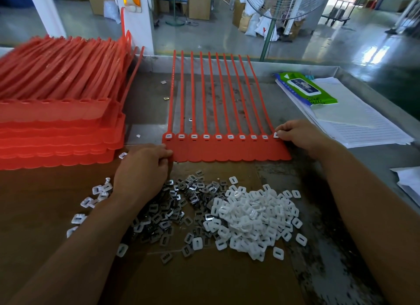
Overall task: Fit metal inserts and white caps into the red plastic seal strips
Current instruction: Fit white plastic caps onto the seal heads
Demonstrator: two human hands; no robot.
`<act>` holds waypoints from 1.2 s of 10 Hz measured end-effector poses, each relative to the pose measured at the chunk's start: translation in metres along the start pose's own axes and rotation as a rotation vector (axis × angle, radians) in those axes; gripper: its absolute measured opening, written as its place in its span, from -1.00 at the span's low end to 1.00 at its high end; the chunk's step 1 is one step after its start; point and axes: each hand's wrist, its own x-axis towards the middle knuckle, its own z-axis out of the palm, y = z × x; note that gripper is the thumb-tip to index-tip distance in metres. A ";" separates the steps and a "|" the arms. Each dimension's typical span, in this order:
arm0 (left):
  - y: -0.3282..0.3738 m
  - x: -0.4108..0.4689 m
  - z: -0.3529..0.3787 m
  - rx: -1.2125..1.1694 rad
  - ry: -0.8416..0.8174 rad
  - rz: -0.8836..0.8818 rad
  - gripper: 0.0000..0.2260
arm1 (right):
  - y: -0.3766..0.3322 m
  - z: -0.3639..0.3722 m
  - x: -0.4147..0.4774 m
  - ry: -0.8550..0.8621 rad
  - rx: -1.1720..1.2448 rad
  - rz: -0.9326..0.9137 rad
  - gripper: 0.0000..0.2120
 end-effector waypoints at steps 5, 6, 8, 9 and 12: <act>0.000 -0.001 -0.001 0.000 -0.006 -0.010 -0.76 | 0.004 0.009 0.008 0.085 0.012 0.005 -0.90; 0.000 -0.001 -0.001 0.003 -0.003 -0.009 -0.76 | 0.004 0.009 0.011 0.116 0.085 0.065 -0.82; -0.001 0.000 0.000 0.003 -0.004 -0.005 -0.76 | -0.001 0.008 0.017 0.121 0.090 0.139 -0.81; -0.002 0.000 0.000 0.000 -0.006 -0.005 -0.76 | -0.001 0.009 0.018 0.118 0.087 0.151 -0.81; -0.002 0.001 0.001 -0.009 0.002 -0.010 -0.77 | 0.008 0.018 0.018 0.214 0.036 0.086 -0.84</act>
